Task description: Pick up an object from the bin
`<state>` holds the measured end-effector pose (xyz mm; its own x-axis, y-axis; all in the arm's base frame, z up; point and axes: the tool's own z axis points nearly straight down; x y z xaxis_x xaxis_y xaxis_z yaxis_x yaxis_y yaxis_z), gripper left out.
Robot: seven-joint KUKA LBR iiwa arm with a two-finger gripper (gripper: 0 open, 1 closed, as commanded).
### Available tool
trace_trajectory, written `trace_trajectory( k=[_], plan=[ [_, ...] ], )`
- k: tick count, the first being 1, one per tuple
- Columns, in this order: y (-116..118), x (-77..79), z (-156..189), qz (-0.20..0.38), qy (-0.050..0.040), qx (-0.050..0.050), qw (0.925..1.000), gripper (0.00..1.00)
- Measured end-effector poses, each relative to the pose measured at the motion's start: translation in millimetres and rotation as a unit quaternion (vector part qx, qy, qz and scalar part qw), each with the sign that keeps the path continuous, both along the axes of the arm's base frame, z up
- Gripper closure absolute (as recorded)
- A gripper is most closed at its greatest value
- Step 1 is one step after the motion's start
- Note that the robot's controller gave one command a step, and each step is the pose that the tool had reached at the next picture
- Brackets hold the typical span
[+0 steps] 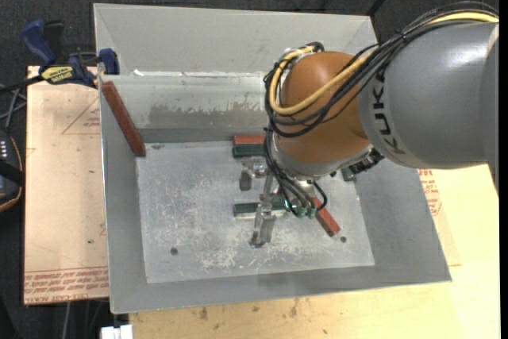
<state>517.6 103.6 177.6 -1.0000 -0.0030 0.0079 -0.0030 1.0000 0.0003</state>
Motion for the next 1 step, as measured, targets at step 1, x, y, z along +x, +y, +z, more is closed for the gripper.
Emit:
trace_trajectory(
  k=[1],
  plan=[
    [-0.5,1.8,4.0,-0.001,-0.0038,0.0,1.0,0.0]
  ],
)
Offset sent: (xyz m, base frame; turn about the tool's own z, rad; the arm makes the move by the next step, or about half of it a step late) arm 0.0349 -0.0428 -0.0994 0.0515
